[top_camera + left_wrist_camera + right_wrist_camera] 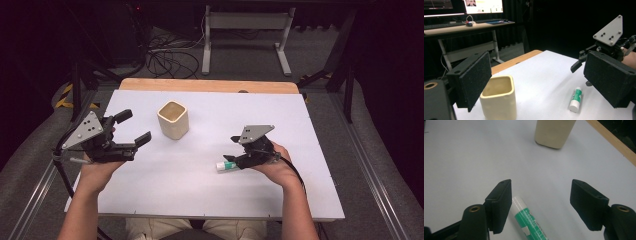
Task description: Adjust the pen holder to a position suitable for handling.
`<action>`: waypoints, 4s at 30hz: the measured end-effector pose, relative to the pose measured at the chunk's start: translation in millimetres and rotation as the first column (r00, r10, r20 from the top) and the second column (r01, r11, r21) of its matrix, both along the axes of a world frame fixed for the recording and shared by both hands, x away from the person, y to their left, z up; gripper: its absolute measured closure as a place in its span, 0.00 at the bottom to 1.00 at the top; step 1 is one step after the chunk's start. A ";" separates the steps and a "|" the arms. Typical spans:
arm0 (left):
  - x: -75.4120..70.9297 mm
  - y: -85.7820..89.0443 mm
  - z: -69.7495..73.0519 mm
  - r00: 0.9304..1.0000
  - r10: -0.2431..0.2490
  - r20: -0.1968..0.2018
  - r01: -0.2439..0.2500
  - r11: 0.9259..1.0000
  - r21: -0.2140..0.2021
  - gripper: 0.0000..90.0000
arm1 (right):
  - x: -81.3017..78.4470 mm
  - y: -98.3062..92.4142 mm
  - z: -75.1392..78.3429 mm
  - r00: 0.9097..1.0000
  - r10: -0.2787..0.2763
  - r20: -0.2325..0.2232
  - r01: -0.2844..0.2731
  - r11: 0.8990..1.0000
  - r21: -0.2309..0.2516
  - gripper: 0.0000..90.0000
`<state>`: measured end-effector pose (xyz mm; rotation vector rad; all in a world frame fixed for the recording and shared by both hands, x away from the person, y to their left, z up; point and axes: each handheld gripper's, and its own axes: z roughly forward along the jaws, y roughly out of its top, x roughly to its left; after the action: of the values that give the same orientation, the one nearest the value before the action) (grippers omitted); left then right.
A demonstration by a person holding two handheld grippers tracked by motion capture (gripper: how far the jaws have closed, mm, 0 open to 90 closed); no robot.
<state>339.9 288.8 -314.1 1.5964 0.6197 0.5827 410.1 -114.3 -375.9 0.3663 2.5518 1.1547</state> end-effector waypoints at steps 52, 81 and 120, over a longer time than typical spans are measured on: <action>-1.1 -0.7 -2.7 1.000 -0.007 -0.008 0.007 1.000 0.006 0.10 | 7.9 47.6 -52.3 0.988 0.142 -0.062 -0.154 0.947 -0.283 0.54; -2.4 0.4 -4.4 1.000 -0.007 -0.013 0.007 1.000 0.012 0.10 | 19.8 46.0 -60.1 0.976 0.158 -0.150 -0.194 0.945 -0.264 0.65; -0.9 -4.3 -8.0 1.000 -0.021 -0.017 0.022 0.999 0.023 0.11 | 16.2 37.4 -34.9 0.988 0.134 -0.082 -0.137 0.990 -0.031 0.73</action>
<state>338.9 284.5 -322.0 1.6294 0.6093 0.5631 426.3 -76.8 -410.8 0.2377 2.7004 1.1600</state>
